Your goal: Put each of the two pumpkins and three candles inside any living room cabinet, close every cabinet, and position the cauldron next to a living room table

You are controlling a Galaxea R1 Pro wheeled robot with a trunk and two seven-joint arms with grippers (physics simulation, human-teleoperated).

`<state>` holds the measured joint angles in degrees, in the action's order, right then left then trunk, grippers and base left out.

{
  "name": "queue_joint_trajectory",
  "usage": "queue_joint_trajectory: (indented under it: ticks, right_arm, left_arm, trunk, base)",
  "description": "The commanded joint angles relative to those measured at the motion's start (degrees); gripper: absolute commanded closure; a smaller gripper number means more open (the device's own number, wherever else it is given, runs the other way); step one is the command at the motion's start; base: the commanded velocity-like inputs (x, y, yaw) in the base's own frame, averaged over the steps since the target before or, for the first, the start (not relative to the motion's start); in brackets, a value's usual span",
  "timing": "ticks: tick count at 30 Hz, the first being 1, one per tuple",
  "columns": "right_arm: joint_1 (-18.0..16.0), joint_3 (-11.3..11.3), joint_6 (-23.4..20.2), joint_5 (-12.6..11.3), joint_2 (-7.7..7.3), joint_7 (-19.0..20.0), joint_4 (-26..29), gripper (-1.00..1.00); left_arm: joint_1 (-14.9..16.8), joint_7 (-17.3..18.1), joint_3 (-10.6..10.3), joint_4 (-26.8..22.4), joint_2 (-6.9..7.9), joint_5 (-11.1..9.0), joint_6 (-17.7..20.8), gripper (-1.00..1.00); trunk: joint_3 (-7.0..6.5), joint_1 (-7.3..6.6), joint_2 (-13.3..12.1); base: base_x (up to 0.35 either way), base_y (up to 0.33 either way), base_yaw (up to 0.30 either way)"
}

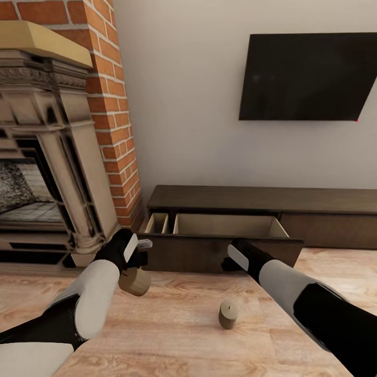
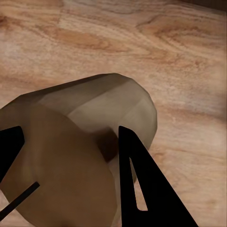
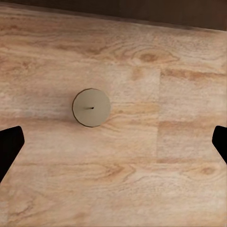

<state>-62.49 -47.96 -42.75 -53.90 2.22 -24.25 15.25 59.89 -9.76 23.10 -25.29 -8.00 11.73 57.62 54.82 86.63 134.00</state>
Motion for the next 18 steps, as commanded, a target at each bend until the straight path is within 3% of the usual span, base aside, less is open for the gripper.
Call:
queue_joint_trajectory:
  ticks: [1, 4, 18]
  right_arm:
    - [0.0, -0.4, -0.1, -0.6, -0.03, -0.5, 0.0, -1.0]
    - [0.2, -0.4, 0.1, -0.6, -0.03, -0.5, 0.0, -1.0]
    - [0.3, -0.4, 3.5, -0.4, 0.05, 0.7, 0.3, -1.0]
  left_arm:
    - [0.1, 0.2, 0.5, 0.0, -0.08, 0.6, 0.2, 1.0]
    - [0.1, 0.3, 0.5, 0.2, -0.08, 0.4, 0.2, 1.0]
    - [0.1, 0.3, 0.5, 0.2, 0.06, 0.4, 0.2, 1.0]
  trunk:
    - [0.06, -0.01, 0.0]
    - [0.06, -0.01, 0.0]
    - [2.57, 3.07, 5.6]
  base:
    - [0.033, 0.0, 0.0]
    - [0.016, 0.0, 0.0]
    - [0.001, 0.0, 0.0]
